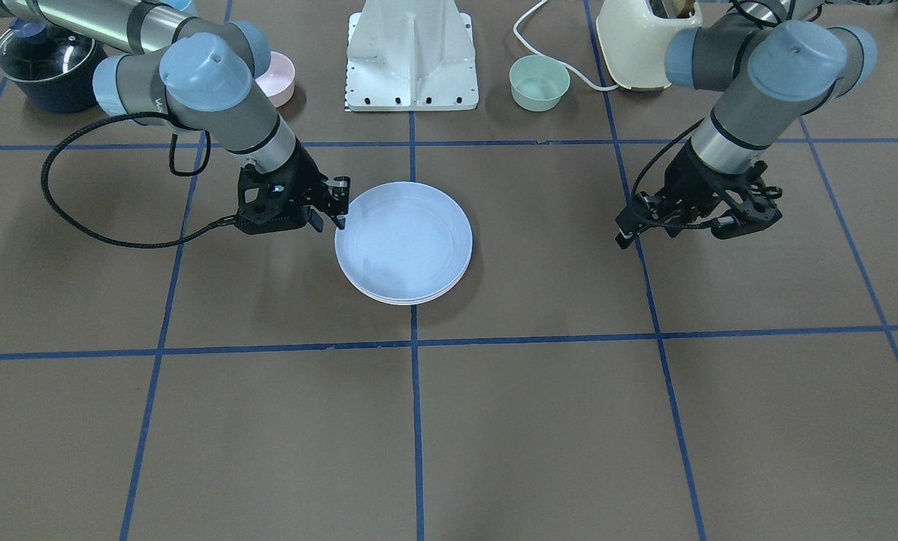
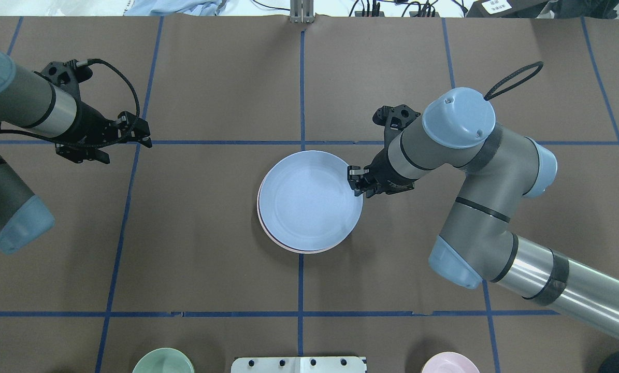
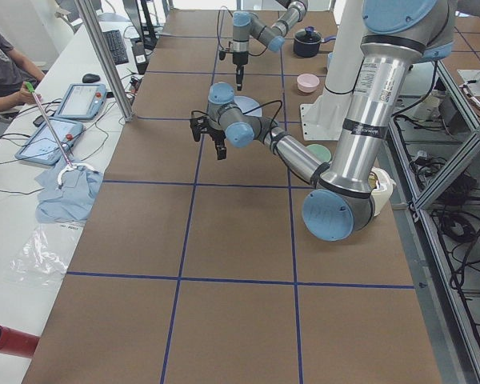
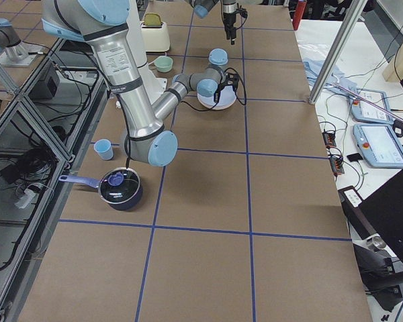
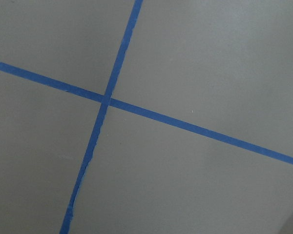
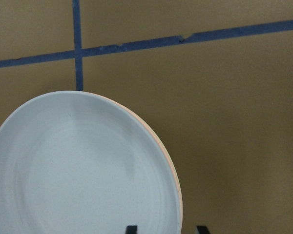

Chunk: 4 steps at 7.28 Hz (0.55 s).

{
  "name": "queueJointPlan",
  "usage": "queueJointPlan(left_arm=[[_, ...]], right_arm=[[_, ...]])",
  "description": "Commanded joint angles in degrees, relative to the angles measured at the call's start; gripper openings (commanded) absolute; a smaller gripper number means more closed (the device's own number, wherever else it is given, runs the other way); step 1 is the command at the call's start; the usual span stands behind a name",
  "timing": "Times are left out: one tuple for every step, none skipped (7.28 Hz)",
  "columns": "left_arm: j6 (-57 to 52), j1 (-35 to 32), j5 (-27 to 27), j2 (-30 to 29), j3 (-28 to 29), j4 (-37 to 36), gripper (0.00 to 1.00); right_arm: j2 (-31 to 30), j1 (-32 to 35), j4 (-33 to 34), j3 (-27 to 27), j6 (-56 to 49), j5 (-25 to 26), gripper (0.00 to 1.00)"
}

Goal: Stack three plates with pink and blue
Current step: 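Lower the blue plate onto the pink plate and open the right gripper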

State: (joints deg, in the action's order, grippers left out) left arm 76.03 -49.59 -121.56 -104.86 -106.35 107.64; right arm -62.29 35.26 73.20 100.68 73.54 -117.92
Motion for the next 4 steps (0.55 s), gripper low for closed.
queueJointPlan(left_arm=[[-0.44, -0.41, -0.08, 0.27, 0.0, 0.03, 1.0], [-3.14, -1.2, -0.17, 0.96, -0.08, -0.06, 1.0], [-7.86, -3.47, -0.25, 2.8, -0.43, -0.15, 1.0], [-13.92, -6.19, -0.43, 4.91, -0.78, -0.32, 1.0]], right_arm=[[-0.11, 0.5, 0.62, 1.26, 1.51, 0.32, 1.0], [-0.9, 3.21, 1.41, 2.14, 1.52, 2.41, 1.0], [-3.08, 7.24, 6.56, 3.98, -0.31, 1.91, 1.0], [-4.84, 9.63, 11.91, 6.78, -8.07, 2.08, 1.0]])
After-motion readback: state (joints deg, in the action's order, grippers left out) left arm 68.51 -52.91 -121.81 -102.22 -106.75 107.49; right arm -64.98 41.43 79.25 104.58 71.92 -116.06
